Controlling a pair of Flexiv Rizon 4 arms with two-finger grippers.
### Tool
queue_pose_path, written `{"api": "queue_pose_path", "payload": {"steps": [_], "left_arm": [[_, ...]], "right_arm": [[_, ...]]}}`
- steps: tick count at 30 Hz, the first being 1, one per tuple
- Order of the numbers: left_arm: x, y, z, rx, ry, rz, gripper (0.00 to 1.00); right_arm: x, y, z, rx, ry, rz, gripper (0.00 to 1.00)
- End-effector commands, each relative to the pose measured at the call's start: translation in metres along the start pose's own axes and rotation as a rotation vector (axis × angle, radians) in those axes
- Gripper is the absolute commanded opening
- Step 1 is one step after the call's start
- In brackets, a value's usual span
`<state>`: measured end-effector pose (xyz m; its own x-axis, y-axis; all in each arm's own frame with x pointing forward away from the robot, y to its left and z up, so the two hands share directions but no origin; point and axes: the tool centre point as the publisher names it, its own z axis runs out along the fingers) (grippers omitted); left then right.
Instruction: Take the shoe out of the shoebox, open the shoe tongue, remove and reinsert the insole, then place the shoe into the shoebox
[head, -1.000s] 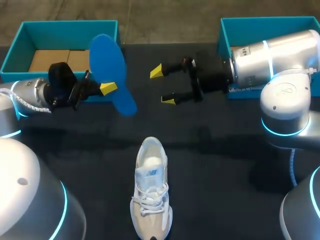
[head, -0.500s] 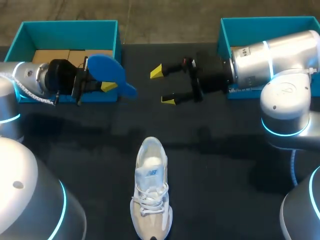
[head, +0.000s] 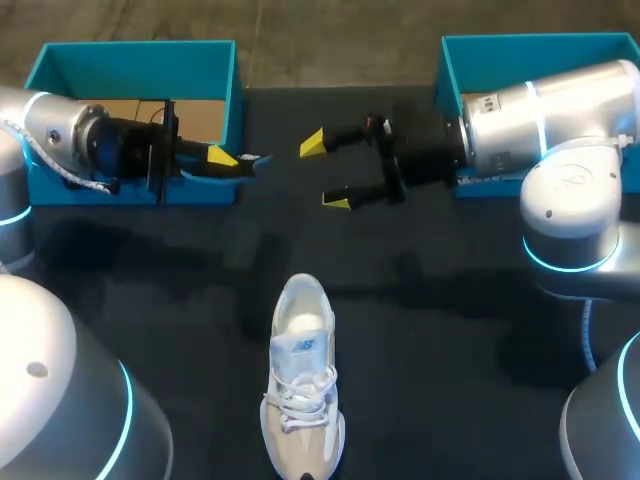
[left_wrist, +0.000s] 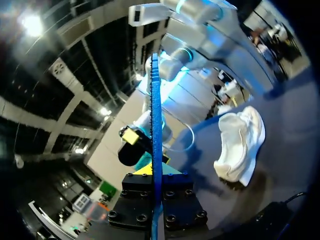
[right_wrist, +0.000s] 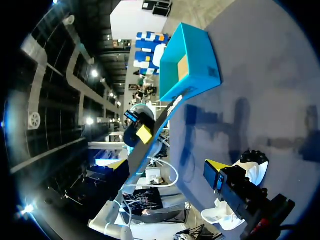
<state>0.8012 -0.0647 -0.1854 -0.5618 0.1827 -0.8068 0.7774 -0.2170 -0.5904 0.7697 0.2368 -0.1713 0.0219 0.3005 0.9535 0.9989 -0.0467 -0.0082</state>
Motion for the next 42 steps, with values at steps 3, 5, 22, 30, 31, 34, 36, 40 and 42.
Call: {"api": "queue_pose_path", "payload": {"steps": [3,5,22,30,31,34,36,40,42], "left_arm": [[0.012,-0.003,0.011,-0.057,-0.015,0.173,0.00],[0.013,-0.003,0.015,-0.048,-0.030,0.197,0.00],[0.010,0.001,0.011,-0.175,-0.031,0.370,0.00],[0.010,0.001,0.011,-0.175,-0.031,0.370,0.00],[0.010,0.001,0.011,-0.175,-0.031,0.370,0.00],[0.010,0.001,0.011,-0.175,-0.031,0.370,0.00],[0.010,0.001,0.011,-0.175,-0.031,0.370,0.00],[0.005,0.005,0.005,-0.191,-0.049,0.442,0.00],[0.001,0.007,0.003,-0.203,-0.051,0.472,0.00]], "right_arm": [[0.000,0.000,0.002,-0.002,0.000,0.000,1.00],[0.000,0.000,0.002,-0.002,0.000,0.000,1.00],[0.000,0.000,0.002,-0.002,0.000,0.000,1.00],[0.000,0.000,0.002,-0.002,0.000,0.000,1.00],[0.000,0.000,0.002,-0.002,0.000,0.000,1.00],[0.000,0.000,0.002,-0.002,0.000,0.000,1.00],[0.000,0.000,0.002,-0.002,0.000,0.000,1.00],[0.000,0.000,0.002,-0.002,0.000,0.000,1.00],[0.000,0.000,0.002,-0.002,0.000,0.000,1.00]]}}
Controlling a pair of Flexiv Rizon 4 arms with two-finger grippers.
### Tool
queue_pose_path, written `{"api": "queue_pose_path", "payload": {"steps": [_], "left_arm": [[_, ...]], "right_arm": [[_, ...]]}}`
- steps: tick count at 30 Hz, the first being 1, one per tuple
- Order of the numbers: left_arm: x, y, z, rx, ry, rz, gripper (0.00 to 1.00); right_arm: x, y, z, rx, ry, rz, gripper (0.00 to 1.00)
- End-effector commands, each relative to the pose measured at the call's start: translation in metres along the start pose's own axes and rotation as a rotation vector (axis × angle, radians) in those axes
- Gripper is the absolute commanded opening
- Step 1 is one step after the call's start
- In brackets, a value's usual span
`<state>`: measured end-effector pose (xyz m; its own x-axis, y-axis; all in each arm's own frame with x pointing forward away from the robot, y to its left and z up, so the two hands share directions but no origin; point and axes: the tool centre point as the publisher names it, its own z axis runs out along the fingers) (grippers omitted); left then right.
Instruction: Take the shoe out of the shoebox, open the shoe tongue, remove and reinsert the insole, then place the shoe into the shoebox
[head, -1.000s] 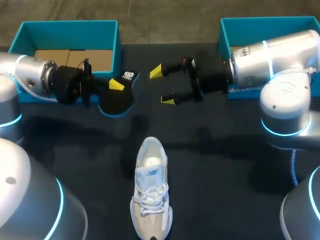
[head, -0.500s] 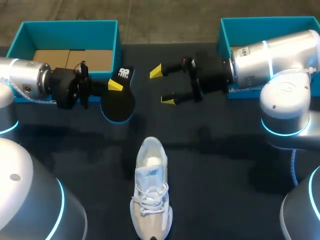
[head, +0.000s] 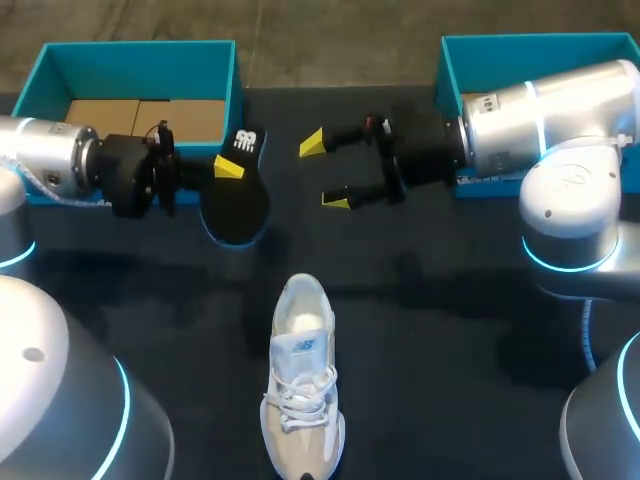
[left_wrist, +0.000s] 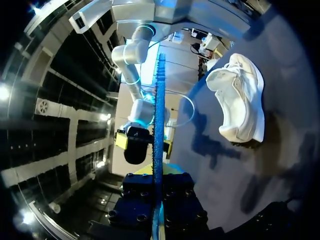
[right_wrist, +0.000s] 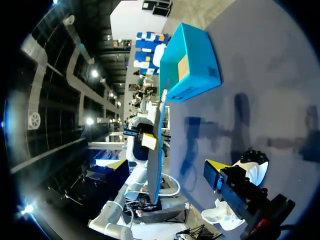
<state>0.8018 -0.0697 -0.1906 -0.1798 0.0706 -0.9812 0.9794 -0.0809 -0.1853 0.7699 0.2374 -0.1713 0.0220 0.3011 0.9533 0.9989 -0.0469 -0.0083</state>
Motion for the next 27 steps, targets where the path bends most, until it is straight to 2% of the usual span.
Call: {"api": "queue_pose_path", "payload": {"steps": [1,9,18,22,27], "left_arm": [[-0.002,0.004,-0.001,-0.025,0.003,0.059,0.00],[-0.008,0.008,-0.003,0.010,-0.003,0.128,0.00],[-0.013,0.014,-0.002,0.013,-0.005,0.195,0.00],[-0.015,0.016,0.005,0.007,0.004,0.215,0.00],[-0.016,0.021,0.010,0.021,-0.008,0.208,0.00]], "right_arm": [[0.000,0.000,0.002,-0.002,0.000,0.000,1.00],[0.000,0.000,0.002,-0.002,0.000,0.000,1.00],[0.000,0.000,0.002,-0.002,0.000,0.000,1.00],[0.004,0.004,0.010,-0.008,-0.005,-0.040,1.00],[-0.001,0.005,0.022,-0.013,0.020,-0.078,1.00]]}}
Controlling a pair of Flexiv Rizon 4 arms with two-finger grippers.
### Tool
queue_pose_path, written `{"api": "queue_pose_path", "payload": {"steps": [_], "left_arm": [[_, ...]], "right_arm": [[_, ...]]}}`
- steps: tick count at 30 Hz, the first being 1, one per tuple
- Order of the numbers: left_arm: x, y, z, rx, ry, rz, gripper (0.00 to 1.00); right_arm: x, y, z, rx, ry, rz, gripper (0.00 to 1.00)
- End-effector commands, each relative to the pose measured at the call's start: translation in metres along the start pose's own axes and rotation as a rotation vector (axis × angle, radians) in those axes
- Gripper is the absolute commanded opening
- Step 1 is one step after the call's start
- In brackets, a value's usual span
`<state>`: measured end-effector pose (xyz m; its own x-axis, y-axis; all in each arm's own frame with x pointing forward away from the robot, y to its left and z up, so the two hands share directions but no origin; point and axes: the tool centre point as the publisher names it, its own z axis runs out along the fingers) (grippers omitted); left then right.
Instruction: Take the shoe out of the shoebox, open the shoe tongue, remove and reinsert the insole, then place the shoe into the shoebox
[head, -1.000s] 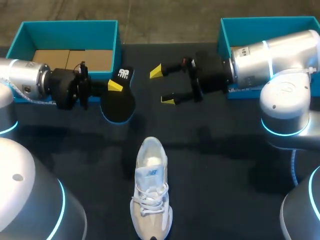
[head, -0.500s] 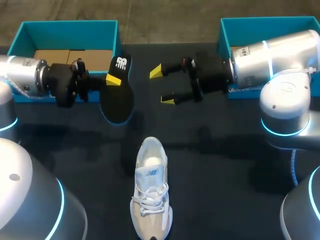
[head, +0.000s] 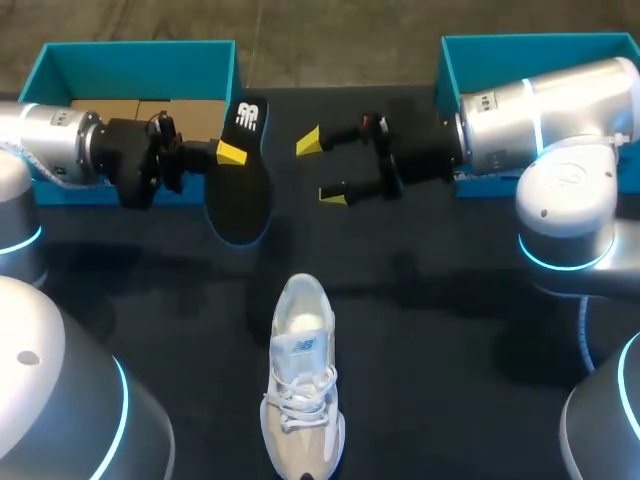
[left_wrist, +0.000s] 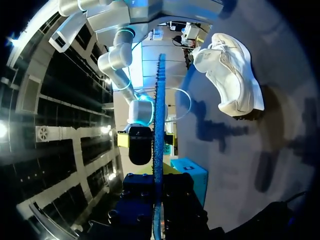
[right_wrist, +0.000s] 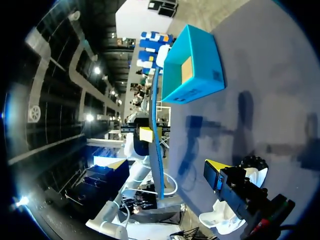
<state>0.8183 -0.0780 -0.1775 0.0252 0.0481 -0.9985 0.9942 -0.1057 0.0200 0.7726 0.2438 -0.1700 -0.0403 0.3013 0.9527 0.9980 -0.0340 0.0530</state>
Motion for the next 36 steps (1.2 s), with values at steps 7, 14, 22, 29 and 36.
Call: {"api": "queue_pose_path", "payload": {"steps": [7,14,22,29,36], "left_arm": [[0.002,0.010,0.007,0.009,-0.001,0.008,0.00],[0.002,0.010,0.007,0.009,-0.001,0.008,0.00],[0.002,0.010,0.007,0.009,-0.001,0.008,0.00],[0.001,0.010,0.008,0.002,-0.009,0.012,0.00],[-0.001,0.012,0.011,-0.003,-0.014,0.015,0.00]], "right_arm": [[-0.005,0.004,0.025,0.000,0.015,-0.071,1.00],[0.000,0.006,0.042,0.027,0.011,-0.170,1.00],[0.006,0.010,0.062,0.059,0.003,-0.237,0.97],[0.004,0.007,0.067,0.059,0.011,-0.248,0.57],[0.002,0.001,0.064,0.048,0.024,-0.257,0.56]]}}
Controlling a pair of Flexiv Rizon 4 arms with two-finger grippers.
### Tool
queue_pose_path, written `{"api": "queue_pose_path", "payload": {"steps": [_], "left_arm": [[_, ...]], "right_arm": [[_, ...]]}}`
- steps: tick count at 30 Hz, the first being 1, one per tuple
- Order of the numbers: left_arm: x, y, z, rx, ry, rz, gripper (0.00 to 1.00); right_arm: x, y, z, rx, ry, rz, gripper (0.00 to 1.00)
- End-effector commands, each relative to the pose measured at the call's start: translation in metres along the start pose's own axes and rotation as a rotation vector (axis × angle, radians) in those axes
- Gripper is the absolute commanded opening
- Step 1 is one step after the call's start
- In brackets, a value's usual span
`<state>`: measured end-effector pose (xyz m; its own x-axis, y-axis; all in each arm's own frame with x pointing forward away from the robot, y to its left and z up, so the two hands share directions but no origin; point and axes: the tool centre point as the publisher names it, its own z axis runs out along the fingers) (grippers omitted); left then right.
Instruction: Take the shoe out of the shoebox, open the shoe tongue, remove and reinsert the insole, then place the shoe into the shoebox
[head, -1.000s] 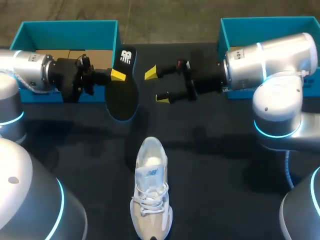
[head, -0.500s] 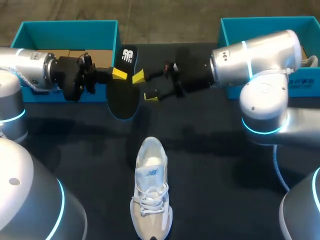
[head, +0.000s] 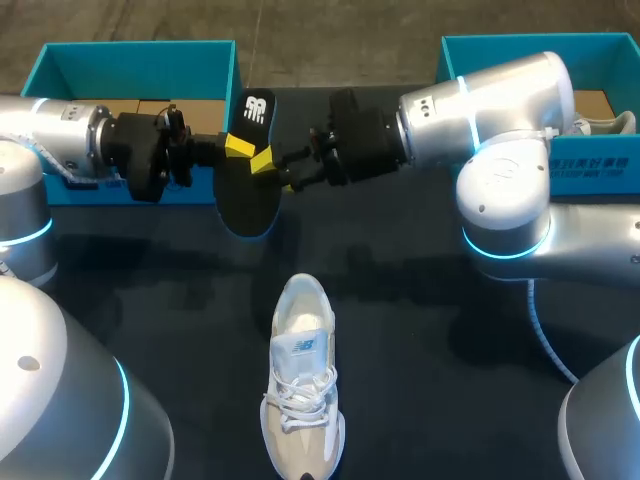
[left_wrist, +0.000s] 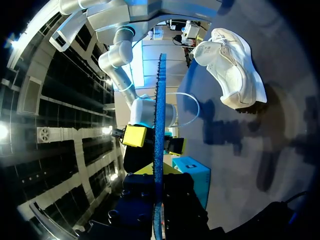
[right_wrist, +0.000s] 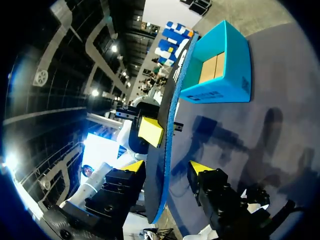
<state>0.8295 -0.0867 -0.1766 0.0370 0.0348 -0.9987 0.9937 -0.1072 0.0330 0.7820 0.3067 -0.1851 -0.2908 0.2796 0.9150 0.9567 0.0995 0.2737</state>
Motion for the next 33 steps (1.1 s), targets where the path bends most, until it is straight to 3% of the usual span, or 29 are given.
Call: {"api": "queue_pose_path", "payload": {"steps": [1,10,21,33], "left_arm": [[-0.001,0.000,0.004,-0.004,-0.003,0.002,0.00],[-0.002,-0.001,0.010,-0.018,0.008,0.018,0.00],[0.002,-0.005,0.014,-0.007,0.011,0.025,0.00],[0.001,-0.004,0.016,-0.021,0.010,0.039,0.00]], "right_arm": [[-0.001,-0.007,0.000,-0.014,0.008,-0.003,0.56],[-0.001,-0.008,0.000,-0.015,0.017,-0.012,0.44],[-0.003,-0.006,0.000,-0.015,0.031,-0.003,0.47],[-0.003,-0.006,-0.001,0.004,0.025,0.005,0.36]]}}
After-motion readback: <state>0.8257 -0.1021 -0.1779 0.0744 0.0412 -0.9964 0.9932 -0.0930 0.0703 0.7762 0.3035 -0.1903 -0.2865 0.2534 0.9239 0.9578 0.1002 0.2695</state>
